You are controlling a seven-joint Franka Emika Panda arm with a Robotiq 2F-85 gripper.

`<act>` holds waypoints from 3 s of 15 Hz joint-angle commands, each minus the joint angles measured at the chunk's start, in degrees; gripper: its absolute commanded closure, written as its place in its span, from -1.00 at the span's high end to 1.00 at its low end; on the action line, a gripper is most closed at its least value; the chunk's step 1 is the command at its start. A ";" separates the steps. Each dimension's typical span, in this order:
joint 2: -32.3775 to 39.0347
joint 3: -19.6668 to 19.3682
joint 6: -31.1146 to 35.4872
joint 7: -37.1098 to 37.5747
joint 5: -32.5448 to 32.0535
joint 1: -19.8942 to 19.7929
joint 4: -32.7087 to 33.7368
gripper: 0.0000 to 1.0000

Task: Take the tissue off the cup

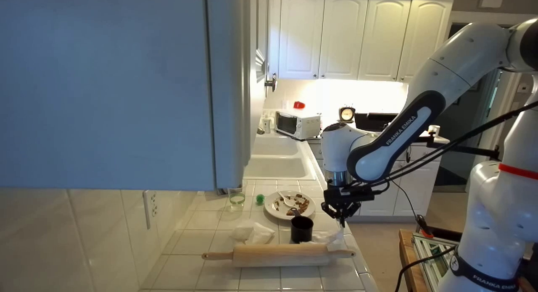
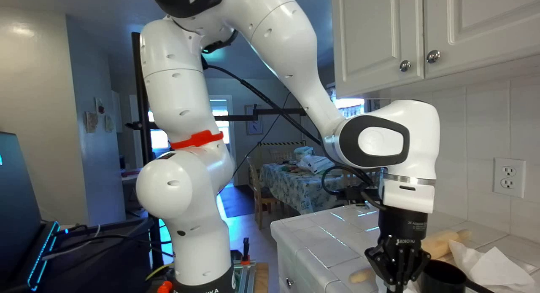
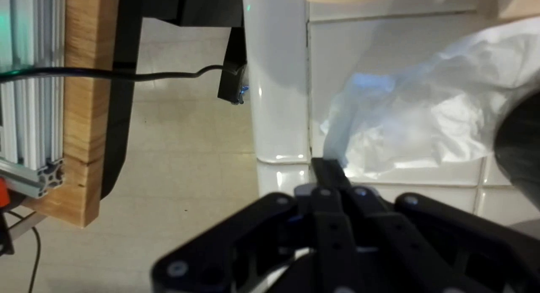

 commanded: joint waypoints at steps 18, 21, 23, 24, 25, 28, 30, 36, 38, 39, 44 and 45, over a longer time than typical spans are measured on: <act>-7.51 -1.32 0.30 20.64 -15.69 -3.34 4.12 0.39; -9.95 -1.63 7.11 15.94 -14.34 -2.77 3.48 0.82; -9.68 -0.89 11.65 12.43 -13.67 -2.27 4.23 1.00; -9.43 -0.68 14.55 10.79 -13.09 -1.96 4.35 1.00; -9.34 -0.77 17.59 8.63 -12.07 -1.49 4.20 1.00; -8.80 -3.96 25.16 -1.01 0.90 3.98 3.17 1.00; -9.84 -9.42 27.86 -7.65 10.21 12.00 2.15 1.00; -18.41 -25.93 16.33 -28.01 32.21 31.51 2.01 1.00; -13.97 -16.84 17.53 -27.81 35.32 23.30 3.58 1.00; -14.83 -17.76 16.19 -29.02 36.14 23.80 3.59 1.00; -15.75 -18.33 15.40 -29.80 36.60 24.25 3.40 1.00; -15.75 -18.32 15.40 -29.80 36.61 24.28 3.36 1.00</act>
